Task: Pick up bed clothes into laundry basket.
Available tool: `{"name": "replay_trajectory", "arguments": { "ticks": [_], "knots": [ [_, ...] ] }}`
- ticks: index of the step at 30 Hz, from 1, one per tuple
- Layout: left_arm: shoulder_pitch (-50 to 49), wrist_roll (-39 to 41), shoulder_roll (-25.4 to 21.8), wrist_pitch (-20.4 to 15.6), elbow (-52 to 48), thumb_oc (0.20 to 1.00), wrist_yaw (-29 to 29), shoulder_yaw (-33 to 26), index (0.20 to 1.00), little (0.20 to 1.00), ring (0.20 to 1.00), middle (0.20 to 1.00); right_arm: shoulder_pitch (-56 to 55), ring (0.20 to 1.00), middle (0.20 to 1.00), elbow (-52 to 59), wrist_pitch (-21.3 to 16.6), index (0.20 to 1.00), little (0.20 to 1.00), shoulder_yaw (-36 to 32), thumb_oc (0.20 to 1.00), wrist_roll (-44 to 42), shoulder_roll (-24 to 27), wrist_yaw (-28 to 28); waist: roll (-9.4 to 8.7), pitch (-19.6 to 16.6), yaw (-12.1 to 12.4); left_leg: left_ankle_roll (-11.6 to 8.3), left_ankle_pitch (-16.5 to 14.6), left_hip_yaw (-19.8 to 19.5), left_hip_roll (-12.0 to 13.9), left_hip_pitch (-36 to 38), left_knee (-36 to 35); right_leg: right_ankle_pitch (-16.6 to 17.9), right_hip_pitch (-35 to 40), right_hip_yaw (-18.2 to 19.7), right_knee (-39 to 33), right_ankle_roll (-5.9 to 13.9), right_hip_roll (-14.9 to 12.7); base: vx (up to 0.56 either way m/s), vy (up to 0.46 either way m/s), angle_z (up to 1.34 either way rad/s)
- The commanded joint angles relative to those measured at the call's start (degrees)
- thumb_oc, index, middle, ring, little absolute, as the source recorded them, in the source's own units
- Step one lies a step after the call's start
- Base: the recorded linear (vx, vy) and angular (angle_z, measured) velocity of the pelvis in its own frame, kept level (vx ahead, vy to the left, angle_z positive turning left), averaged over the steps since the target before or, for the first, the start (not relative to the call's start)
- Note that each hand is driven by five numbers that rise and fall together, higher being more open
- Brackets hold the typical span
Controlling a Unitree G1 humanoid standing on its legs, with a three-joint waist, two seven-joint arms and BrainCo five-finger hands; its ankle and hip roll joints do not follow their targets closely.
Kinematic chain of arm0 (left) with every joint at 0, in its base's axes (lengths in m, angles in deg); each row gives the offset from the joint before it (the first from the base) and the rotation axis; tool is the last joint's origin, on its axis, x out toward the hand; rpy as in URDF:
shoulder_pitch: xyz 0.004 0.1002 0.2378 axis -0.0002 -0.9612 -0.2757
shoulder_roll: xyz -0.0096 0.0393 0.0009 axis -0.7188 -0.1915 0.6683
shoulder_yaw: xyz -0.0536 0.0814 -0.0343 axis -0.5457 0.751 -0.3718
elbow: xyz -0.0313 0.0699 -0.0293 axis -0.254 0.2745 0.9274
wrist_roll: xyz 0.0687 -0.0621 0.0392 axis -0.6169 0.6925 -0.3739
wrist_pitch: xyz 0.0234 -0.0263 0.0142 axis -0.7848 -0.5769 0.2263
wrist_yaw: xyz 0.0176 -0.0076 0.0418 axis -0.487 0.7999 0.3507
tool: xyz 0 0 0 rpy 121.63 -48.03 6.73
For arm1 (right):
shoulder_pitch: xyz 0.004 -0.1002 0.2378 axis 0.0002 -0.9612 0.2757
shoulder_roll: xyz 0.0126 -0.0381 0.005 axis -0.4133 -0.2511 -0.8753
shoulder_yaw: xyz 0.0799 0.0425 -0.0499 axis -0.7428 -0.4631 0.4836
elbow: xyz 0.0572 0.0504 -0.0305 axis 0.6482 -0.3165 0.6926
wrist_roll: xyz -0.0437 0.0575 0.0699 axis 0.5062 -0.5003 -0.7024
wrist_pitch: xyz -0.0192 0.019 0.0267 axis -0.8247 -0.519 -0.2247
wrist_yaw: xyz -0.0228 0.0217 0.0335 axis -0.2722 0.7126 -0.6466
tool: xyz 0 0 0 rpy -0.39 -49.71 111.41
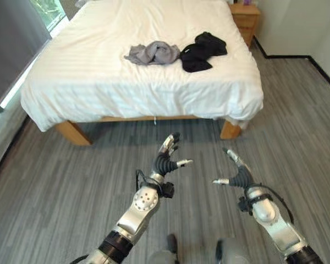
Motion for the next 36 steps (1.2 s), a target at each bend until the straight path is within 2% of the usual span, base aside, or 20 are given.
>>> {"name": "replay_trajectory", "arguments": {
  "ticks": [1,2,3,6,8,9,11,13,14,15,16,17,18,19,20,23,27,28,31,36],
  "knots": [
    [-0.2,-1.7,0.0,-2.9,-1.9,1.000,1.5,-1.1,1.000,1.000,1.000,1.000,3.7,1.000,1.000,-0.5,-0.8,1.000,1.000,-4.1,1.000,2.9,1.5,2.9,-1.48,-1.4,-1.1,-8.50,-1.6,0.5,-0.8,2.2,0.2,9.9,9.0,-0.6,-26.6,-0.07,1.9,0.42,-0.146,0.88],
    [-0.2,-1.7,0.1,-2.9,-1.9,1.000,1.5,-1.1,1.000,1.000,1.000,1.000,3.8,1.000,1.000,-0.6,-0.8,1.000,1.000,-4.0,1.000,2.9,1.5,3.0,-1.18,-1.4,-1.3,-8.58,-1.9,0.3,-0.5,2.3,0.2,10.3,9.9,-1.0,-28.0,0.01,2.3,0.54,-0.194,0.88],
    [0.0,-2.3,-0.6,-3.2,-1.8,1.000,2.0,-2.2,1.000,1.000,1.000,1.000,5.9,1.000,1.000,-0.8,0.0,1.000,1.000,-5.5,1.000,4.8,3.1,4.2,-1.08,-1.7,-2.0,-9.95,-4.6,-0.1,0.2,5.2,0.2,14.3,6.9,-2.8,-35.3,1.33,-0.1,0.53,-0.166,0.94],
    [0.0,-2.8,-0.9,-3.3,-1.6,1.000,3.3,-3.2,1.000,1.000,1.000,1.000,8.0,1.000,1.000,-0.3,1.5,1.000,1.000,-9.1,1.000,9.2,7.3,6.3,-1.54,-3.1,-1.6,-9.75,-9.3,-0.9,-0.3,10.4,0.2,15.3,6.8,-4.7,-35.8,1.26,-0.8,0.58,-0.165,0.77],
    [0.4,-3.2,0.0,-3.4,-0.9,1.000,3.2,-2.5,1.000,1.000,1.000,1.000,8.0,1.000,1.000,-1.5,2.0,1.000,1.000,-11.7,1.000,9.5,8.6,7.7,-1.78,-3.8,-1.7,-10.58,-9.9,-1.9,-0.3,13.8,2.4,16.8,9.9,-4.5,-35.5,0.46,-0.7,0.55,-0.172,0.26],
    [0.9,-2.7,0.7,-3.3,-0.4,1.000,3.4,-2.3,1.000,1.000,1.000,1.000,8.9,1.000,1.000,-2.3,2.2,1.000,1.000,-12.8,1.000,9.5,10.6,8.3,-1.12,-3.7,-1.5,-12.17,-9.2,-1.6,0.9,13.3,9.5,16.7,12.9,-5.8,-35.6,-0.15,0.0,0.41,-0.218,0.41],
    [1.3,-1.0,1.2,-3.1,-0.2,1.000,3.6,-1.8,1.000,1.000,1.000,1.000,11.6,1.000,1.000,-2.3,2.7,1.000,1.000,-13.5,1.000,8.6,13.6,8.6,-1.44,-2.6,-0.9,-15.80,-3.6,-0.9,3.6,6.5,27.0,15.2,17.8,-7.4,-36.3,-2.54,0.3,0.30,-0.235,0.39],
    [1.9,-0.7,1.3,-2.9,-0.6,1.000,3.8,-1.7,1.000,1.000,1.000,1.000,14.5,1.000,1.000,-2.0,3.0,1.000,1.000,-13.4,1.000,8.6,16.1,9.1,-2.76,-1.0,-0.5,-17.26,1.0,1.2,4.4,-0.2,41.7,13.1,21.1,-8.8,-36.5,-4.85,0.5,0.26,-0.237,-0.09],
    [2.0,-0.7,1.0,-3.0,-0.8,1.000,3.8,-1.6,1.000,1.000,1.000,1.000,15.6,1.000,1.000,-2.2,3.0,1.000,1.000,-13.6,1.000,8.7,17.0,9.2,-4.09,-0.5,-0.2,-17.38,1.9,4.3,5.8,-2.6,44.6,11.9,22.6,-9.3,-36.5,-5.20,0.0,0.27,-0.202,-0.28],
    [2.7,-0.6,0.7,-3.1,-0.9,1.000,3.4,-1.5,1.000,1.000,1.000,1.000,17.4,1.000,1.000,-2.4,3.1,1.000,1.000,-13.0,1.000,8.6,17.6,9.2,-4.41,0.0,0.2,-17.20,2.1,7.5,8.6,-4.8,44.9,10.8,23.4,-9.9,-36.5,-5.47,0.3,0.29,-0.093,-0.22],
    [3.2,-0.2,0.7,-3.0,-1.0,1.000,3.2,-1.4,1.000,1.000,1.000,1.000,18.8,1.000,1.000,-2.9,3.2,1.000,1.000,-12.4,1.000,8.8,18.4,9.3,-4.62,0.0,0.7,-16.73,2.7,10.5,11.4,-6.3,41.7,9.9,24.4,-11.0,-36.5,-5.16,0.4,0.38,0.092,-0.20],
    [3.6,0.2,0.8,-2.6,-0.9,1.000,3.7,-1.1,1.000,1.000,1.000,1.000,21.4,1.000,1.000,-3.8,3.2,1.000,1.000,-10.6,1.000,8.7,18.7,9.1,-3.91,-0.2,1.6,-16.28,3.4,14.1,15.3,-8.1,33.1,8.4,25.8,-11.4,-36.5,-4.39,0.9,0.40,0.208,0.00],
    [3.7,0.3,1.0,-2.5,-1.0,1.000,4.0,-1.3,1.000,1.000,1.000,1.000,21.9,1.000,1.000,-3.7,3.1,1.000,1.000,-10.2,1.000,8.6,18.6,9.0,-3.50,-0.5,2.0,-16.11,3.7,15.1,16.2,-9.0,26.9,7.7,26.5,-11.5,-36.5,-3.64,1.5,0.31,0.184,0.12],
    [3.6,0.3,1.1,-2.5,-1.0,1.000,4.1,-1.3,1.000,1.000,1.000,1.000,22.0,1.000,1.000,-3.8,3.0,1.000,1.000,-10.1,1.000,8.5,18.6,9.0,-3.60,-0.7,2.0,-16.20,4.2,15.4,15.8,-8.3,25.5,7.6,26.5,-11.4,-36.5,-3.58,1.3,0.27,0.206,0.17],
    [3.2,0.3,1.1,-2.5,-1.1,1.000,4.2,-1.4,1.000,1.000,1.000,1.000,22.2,1.000,1.000,-3.7,2.7,1.000,1.000,-9.8,1.000,8.8,18.8,8.6,-2.73,-1.3,2.5,-16.51,6.4,15.7,16.2,-7.7,16.0,7.1,26.9,-11.3,-36.5,-2.41,1.5,0.30,0.259,-0.06],
    [1.2,2.0,1.5,-2.6,-0.9,1.000,4.9,-0.6,1.000,1.000,1.000,1.000,24.6,1.000,1.000,-5.2,2.5,1.000,1.000,-8.4,1.000,8.8,19.9,7.9,-1.86,-2.6,5.4,-18.14,13.0,11.6,17.4,-7.9,0.8,5.7,29.3,-10.9,-36.5,-0.52,1.2,0.38,0.254,-0.18],
    [-0.6,4.2,0.9,-1.9,-1.2,1.000,5.8,-0.4,1.000,1.000,1.000,1.000,29.1,1.000,1.000,-8.6,3.3,1.000,1.000,-7.2,1.000,5.0,20.1,7.6,-1.42,-3.8,5.9,-18.66,13.7,10.5,18.0,-9.0,0.2,3.5,32.0,-10.8,-36.5,-0.14,2.1,0.30,0.156,-0.04],
    [-0.8,5.1,0.8,-1.3,-0.8,1.000,6.0,0.4,1.000,1.000,1.000,1.000,31.1,1.000,1.000,-11.9,4.1,1.000,1.000,-6.8,1.000,1.8,18.7,7.7,-2.08,-4.8,6.7,-18.22,13.1,10.6,17.0,-8.6,0.2,3.7,32.9,-9.8,-36.5,0.05,1.6,0.32,0.143,-0.11],
    [-2.6,6.3,-0.9,-0.7,-1.5,1.000,7.0,0.6,1.000,1.000,1.000,1.000,36.4,1.000,1.000,-20.2,6.5,1.000,1.000,-3.4,1.000,3.9,20.3,8.5,-4.07,-5.3,9.2,-16.71,12.0,11.1,14.7,-8.1,0.2,4.3,34.0,-9.2,-36.3,0.93,-0.1,0.26,0.161,-0.11],
    [-3.4,8.4,-2.9,0.0,-1.3,1.000,8.5,1.1,1.000,1.000,1.000,1.000,47.0,1.000,1.000,-40.7,9.2,1.000,1.000,2.7,1.000,3.4,19.1,9.9,-6.86,-3.8,12.1,-14.17,9.6,12.3,11.0,-8.1,0.2,6.2,31.6,-9.1,-32.0,2.50,-3.3,0.12,0.128,0.01]
  ]
}}
